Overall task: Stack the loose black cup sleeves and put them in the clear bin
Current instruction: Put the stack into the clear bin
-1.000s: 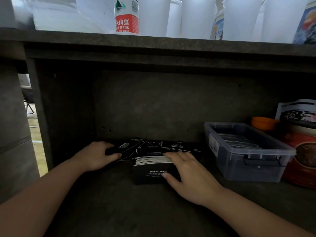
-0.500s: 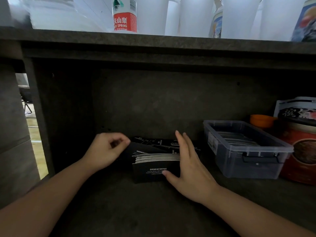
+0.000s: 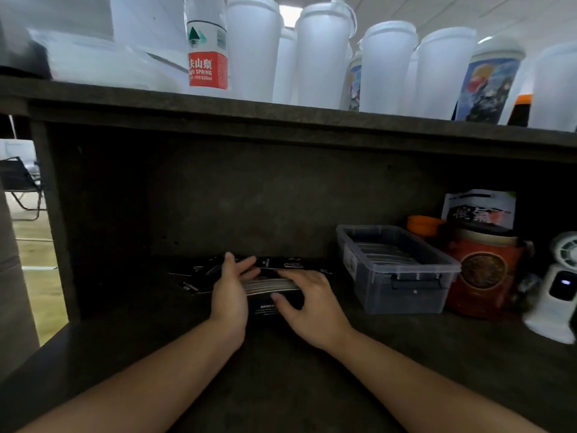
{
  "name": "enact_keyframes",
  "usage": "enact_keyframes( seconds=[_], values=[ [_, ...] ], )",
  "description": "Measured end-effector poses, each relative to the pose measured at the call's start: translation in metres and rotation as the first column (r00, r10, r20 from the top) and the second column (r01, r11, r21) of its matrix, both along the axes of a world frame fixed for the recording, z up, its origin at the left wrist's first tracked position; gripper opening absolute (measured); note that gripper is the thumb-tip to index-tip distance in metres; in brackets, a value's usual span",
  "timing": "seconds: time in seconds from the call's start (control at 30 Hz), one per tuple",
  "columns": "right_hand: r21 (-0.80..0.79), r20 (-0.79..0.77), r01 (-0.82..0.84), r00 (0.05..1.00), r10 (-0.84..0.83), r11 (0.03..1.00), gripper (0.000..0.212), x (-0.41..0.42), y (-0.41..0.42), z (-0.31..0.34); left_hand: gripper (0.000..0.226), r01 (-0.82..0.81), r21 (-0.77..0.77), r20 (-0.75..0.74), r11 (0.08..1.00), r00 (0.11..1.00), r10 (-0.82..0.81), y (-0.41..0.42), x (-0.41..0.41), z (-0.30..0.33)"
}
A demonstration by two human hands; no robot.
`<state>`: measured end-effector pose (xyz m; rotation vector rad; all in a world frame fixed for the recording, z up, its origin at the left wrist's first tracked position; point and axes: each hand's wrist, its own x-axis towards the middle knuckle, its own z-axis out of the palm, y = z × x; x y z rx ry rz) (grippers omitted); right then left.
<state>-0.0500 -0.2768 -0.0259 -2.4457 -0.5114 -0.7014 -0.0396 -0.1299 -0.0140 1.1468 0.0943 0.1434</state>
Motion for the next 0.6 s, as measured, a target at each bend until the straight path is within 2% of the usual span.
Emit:
enact_keyframes(
  seconds=[0.1,0.2,0.27,0.33,0.43,0.5,0.53,0.6],
  values=[
    [-0.053,-0.041,0.003,0.999,-0.005,0.999,0.047,-0.007,0.000,0.002,0.050,0.081,-0.005,0.012,0.997,0.997,-0.081,0.004,-0.005,0.002],
    [-0.261,-0.054,0.041,0.997,-0.057,0.965,0.041,-0.012,-0.001,0.010,0.029,0.013,0.215,0.068,0.977,0.997,-0.029,0.004,-0.004,-0.004],
    [-0.450,-0.008,0.109,0.992,-0.126,0.886,0.035,-0.013,0.000,0.021,0.029,-0.047,0.310,0.098,0.949,0.995,0.018,0.003,-0.005,-0.006],
    [-0.545,0.005,0.103,0.993,-0.119,0.832,0.031,-0.011,0.006,0.029,0.033,-0.082,0.342,0.107,0.936,0.993,0.048,0.003,-0.004,-0.004],
    [-0.487,-0.136,-0.017,0.989,-0.056,0.873,0.028,-0.008,0.017,0.037,0.037,-0.120,0.280,0.114,0.953,0.989,0.091,0.007,0.002,-0.008],
    [-0.438,-0.194,-0.047,0.980,-0.044,0.898,0.028,-0.009,0.014,0.048,0.036,-0.244,0.296,0.136,0.923,0.968,0.213,0.017,0.007,-0.009],
    [-0.401,-0.188,-0.030,0.981,-0.051,0.916,0.030,-0.009,0.006,0.056,0.036,-0.294,0.320,0.147,0.901,0.955,0.259,0.023,0.009,-0.009],
    [-0.285,-0.078,0.056,0.994,-0.081,0.957,0.030,-0.010,-0.018,0.083,0.043,-0.333,0.320,0.136,0.887,0.943,0.305,0.034,0.014,-0.009]
  ],
)
